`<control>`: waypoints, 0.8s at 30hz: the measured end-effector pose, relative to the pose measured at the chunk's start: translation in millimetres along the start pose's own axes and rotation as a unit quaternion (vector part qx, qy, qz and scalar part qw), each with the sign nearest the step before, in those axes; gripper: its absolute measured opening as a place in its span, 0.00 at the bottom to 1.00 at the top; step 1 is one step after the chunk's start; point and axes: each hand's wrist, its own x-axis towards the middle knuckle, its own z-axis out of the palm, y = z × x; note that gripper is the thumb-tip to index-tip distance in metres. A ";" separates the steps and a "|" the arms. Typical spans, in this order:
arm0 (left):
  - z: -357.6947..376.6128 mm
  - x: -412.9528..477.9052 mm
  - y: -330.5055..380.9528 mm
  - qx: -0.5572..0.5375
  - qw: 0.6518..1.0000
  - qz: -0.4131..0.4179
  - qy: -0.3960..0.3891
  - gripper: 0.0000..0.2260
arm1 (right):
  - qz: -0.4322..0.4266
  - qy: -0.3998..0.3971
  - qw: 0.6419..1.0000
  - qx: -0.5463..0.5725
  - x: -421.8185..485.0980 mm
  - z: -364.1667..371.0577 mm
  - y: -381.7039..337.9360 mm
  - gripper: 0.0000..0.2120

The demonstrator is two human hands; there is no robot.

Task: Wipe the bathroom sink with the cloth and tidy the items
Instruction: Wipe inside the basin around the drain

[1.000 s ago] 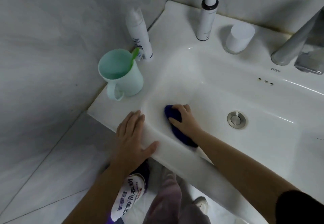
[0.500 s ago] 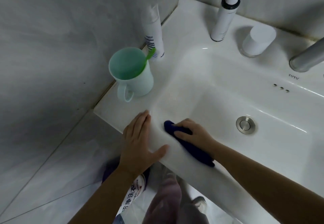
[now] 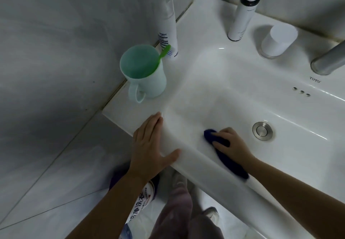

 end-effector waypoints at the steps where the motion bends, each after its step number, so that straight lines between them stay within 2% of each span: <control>1: 0.4 -0.3 -0.1 -0.001 1.000 0.000 0.001 0.39 | 0.009 0.014 1.000 -0.014 11.8 6.1 -3.5 0.15; 2: 1.0 -0.4 -0.4 0.000 1.000 -0.001 0.001 0.39 | 0.002 0.005 1.000 -0.003 24.5 12.9 -16.6 0.16; 5: 0.5 -0.8 -0.2 -0.003 1.000 -0.005 0.002 0.39 | -0.065 -0.100 0.989 0.086 36.3 23.2 -61.6 0.16; 7: -0.6 -1.4 0.3 -0.006 1.000 -0.004 0.002 0.39 | -0.079 -0.127 0.981 0.124 13.0 11.4 -56.8 0.13; 8: -0.8 -1.7 0.5 -0.008 1.000 -0.005 0.003 0.39 | -0.070 -0.120 0.982 0.127 -2.0 4.8 -40.2 0.12; 10: -0.3 -1.9 0.4 -0.010 1.000 -0.006 0.005 0.39 | -0.019 -0.046 0.996 0.071 -24.3 -7.4 -2.4 0.14; 12: 0.7 -1.6 -0.3 -0.009 1.000 -0.005 0.008 0.39 | 0.032 0.046 0.998 -0.013 -14.6 -5.8 17.5 0.15; 13: 1.4 -1.4 -0.8 -0.009 1.000 -0.004 0.010 0.39 | 0.038 0.060 0.997 -0.024 -0.2 0.0 15.9 0.15; 14: 1.9 -1.0 -1.5 -0.007 1.000 -0.004 0.011 0.39 | 0.023 0.048 0.998 -0.021 16.3 8.1 3.8 0.16; 16: 1.7 -0.7 -1.7 -0.005 1.000 -0.007 0.007 0.39 | -0.033 -0.033 0.999 0.028 37.4 22.1 -33.8 0.17; 19: -0.2 -0.9 0.0 -0.006 1.000 -0.011 -0.005 0.39 | -0.094 -0.120 0.983 0.104 21.5 14.6 -53.3 0.13; 21: -1.2 -1.2 0.8 -0.008 1.000 -0.015 -0.010 0.39 | -0.087 -0.121 0.978 0.149 -4.4 3.5 -36.9 0.10; 24: -2.0 -0.1 1.4 -0.001 1.000 -0.022 -0.013 0.39 | -0.088 -0.075 0.988 0.103 8.4 7.7 -38.6 0.12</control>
